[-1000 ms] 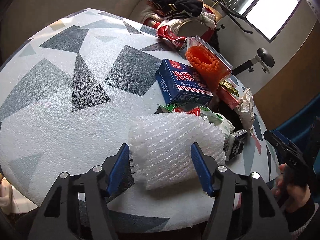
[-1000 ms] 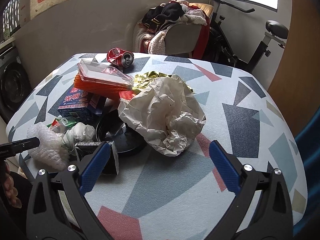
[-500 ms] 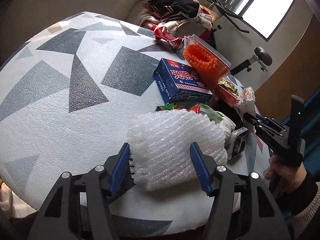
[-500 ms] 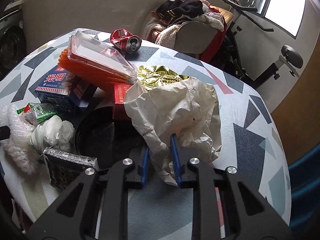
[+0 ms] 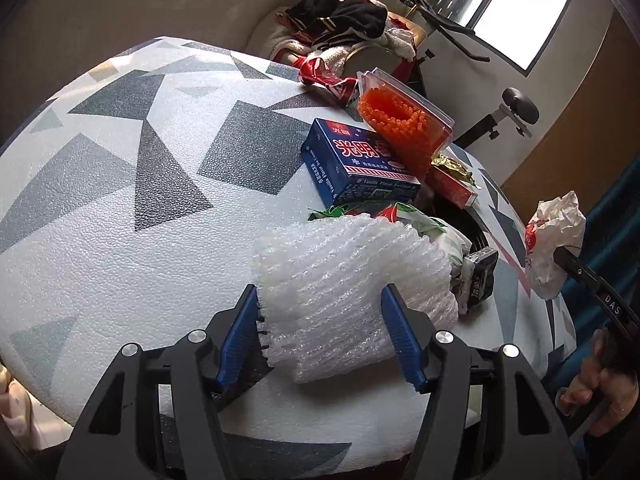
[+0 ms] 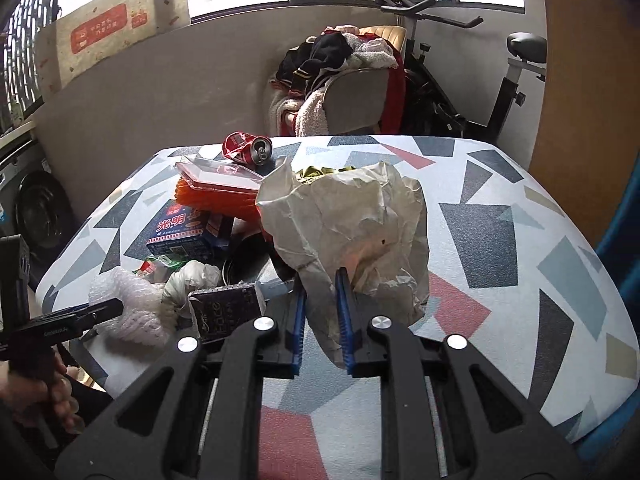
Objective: Collect trash
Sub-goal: 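Carry the foam net down to the brown bin while the right tool drops the paper in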
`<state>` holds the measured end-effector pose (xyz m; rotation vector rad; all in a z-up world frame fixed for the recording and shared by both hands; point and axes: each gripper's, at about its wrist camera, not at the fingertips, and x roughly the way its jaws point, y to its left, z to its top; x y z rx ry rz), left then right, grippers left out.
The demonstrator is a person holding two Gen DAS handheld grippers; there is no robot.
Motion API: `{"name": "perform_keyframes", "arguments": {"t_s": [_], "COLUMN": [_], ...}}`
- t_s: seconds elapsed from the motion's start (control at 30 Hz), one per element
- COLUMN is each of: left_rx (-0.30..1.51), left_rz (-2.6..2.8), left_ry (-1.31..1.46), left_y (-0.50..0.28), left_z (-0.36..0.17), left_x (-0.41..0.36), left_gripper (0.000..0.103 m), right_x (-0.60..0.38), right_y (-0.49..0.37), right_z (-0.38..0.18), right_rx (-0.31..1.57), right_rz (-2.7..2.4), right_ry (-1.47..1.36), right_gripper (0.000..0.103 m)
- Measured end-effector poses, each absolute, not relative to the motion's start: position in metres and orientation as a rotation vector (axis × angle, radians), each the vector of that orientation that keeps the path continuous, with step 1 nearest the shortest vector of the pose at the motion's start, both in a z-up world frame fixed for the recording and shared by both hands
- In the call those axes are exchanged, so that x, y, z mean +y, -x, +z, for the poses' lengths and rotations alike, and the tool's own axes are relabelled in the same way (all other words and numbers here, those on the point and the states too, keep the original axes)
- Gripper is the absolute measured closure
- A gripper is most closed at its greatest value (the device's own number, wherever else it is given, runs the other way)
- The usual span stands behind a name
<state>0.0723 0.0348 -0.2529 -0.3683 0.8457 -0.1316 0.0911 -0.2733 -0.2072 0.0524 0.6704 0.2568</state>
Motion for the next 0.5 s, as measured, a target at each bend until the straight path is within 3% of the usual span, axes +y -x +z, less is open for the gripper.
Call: {"name": "perform_keyframes", "arguments": {"t_s": [0.13,0.33,0.5], "left_rx": [0.851,0.832,0.808], "left_rz": [-0.141,-0.117,-0.122], "left_ry": [0.353,0.272,0.29], "left_y": [-0.075,-0.071,-0.052], "left_z": [-0.252,-0.233,-0.216], "left_x": [0.035,0.029,0.034], "left_gripper": [0.043,0.073,0.079], "right_x": [-0.28,-0.278,-0.268], "right_y": [-0.071,-0.047,-0.023], "right_z": [-0.211,-0.21,-0.205], "right_rx": [0.689,0.694,0.683], "right_rz": [0.261,0.281,0.327], "right_ry": [-0.1,-0.099,-0.088], "right_gripper": [0.085,0.085,0.085]}}
